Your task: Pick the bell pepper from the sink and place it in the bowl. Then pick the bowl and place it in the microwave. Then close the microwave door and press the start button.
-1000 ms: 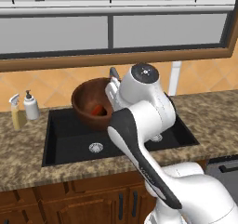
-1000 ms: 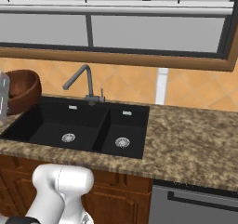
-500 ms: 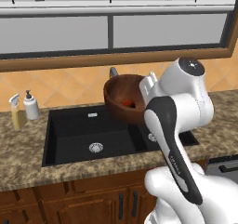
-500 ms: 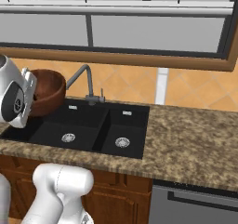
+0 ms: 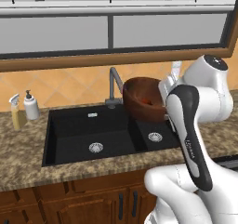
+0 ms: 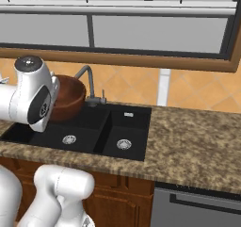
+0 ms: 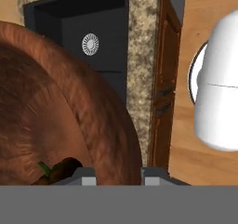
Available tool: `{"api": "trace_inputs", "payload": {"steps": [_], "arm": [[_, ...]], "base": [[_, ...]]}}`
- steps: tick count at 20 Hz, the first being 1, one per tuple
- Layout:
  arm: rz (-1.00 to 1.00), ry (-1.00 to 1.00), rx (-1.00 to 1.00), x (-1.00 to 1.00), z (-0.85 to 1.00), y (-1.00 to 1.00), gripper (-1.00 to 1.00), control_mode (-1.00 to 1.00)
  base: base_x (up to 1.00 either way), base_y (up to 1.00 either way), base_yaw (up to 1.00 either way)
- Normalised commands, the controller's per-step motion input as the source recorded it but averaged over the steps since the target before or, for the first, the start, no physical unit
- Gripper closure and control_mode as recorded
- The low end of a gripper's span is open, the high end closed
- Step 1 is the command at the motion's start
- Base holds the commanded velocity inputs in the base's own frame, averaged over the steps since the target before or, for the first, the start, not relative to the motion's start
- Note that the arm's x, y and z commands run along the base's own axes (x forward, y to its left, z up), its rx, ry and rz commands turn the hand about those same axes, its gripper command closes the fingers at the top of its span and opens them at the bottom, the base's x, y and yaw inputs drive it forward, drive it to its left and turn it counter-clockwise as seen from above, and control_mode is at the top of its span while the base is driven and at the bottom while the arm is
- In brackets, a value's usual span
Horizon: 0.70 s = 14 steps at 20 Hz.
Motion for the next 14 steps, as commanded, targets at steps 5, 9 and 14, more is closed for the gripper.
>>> {"api": "trace_inputs", "payload": {"steps": [5, 9, 14], "arm": [[-0.23, 0.01, 0.0, 0.02, 0.0, -0.43, 1.0, -1.0], [-0.16, 0.03, -0.02, 0.18, -0.02, -0.46, 1.0, -1.0], [-0.17, 0.0, -0.09, 0.01, -0.01, -0.33, 1.0, -1.0]], "base": [[0.0, 0.0, 0.0], [0.0, 0.0, 0.0], [0.0, 0.0, 0.0]]}}
